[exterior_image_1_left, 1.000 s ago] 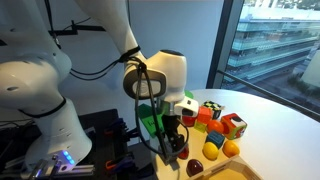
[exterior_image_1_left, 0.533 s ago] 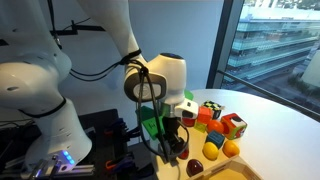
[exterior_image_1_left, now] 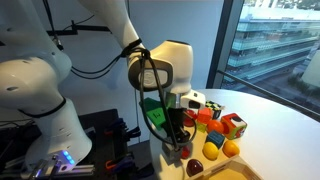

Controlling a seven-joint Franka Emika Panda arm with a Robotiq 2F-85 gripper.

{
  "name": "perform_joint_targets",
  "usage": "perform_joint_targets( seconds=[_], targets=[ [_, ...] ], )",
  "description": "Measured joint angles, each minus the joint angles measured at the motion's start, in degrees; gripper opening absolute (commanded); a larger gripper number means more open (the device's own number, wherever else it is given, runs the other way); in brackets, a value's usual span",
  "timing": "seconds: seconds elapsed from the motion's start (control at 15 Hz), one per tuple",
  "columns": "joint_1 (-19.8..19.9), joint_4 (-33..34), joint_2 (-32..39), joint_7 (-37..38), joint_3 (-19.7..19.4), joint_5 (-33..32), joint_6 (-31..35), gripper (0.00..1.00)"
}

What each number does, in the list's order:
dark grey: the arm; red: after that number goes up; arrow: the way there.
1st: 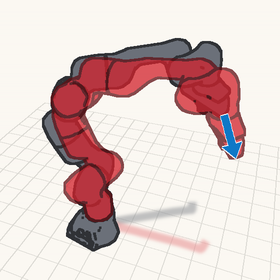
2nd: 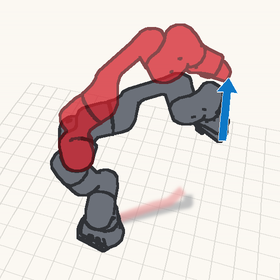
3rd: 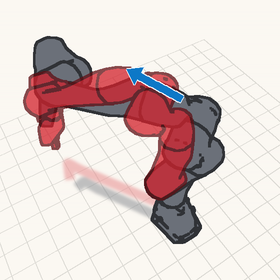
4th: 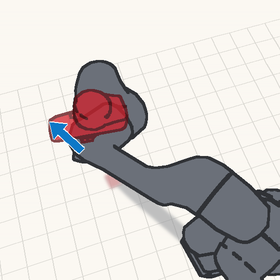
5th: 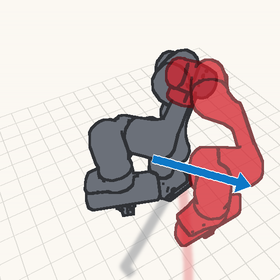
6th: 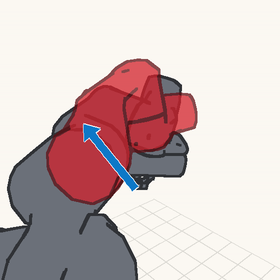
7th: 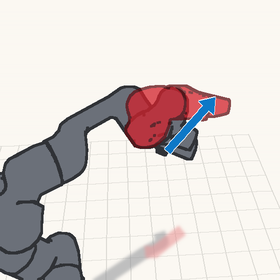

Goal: Put the grey block in the box

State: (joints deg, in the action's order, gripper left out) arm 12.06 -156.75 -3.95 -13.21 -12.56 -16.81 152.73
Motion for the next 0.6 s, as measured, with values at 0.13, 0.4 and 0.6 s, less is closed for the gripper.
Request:
perform_joint_targets(
  seconds=[0.13, 0.4, 0.6],
  targets=[
    [0.38, 1.39, -1.80, 0.63, -0.02, -0.01, -2.27, 0.30],
    [2.25, 5.14, -2.60, 3.85, -0.11, -1.83, -4.19, 0.30],
    [3.83, 7.87, -1.49, 7.09, -0.43, -3.71, -4.24, 0.30]
  ],
)
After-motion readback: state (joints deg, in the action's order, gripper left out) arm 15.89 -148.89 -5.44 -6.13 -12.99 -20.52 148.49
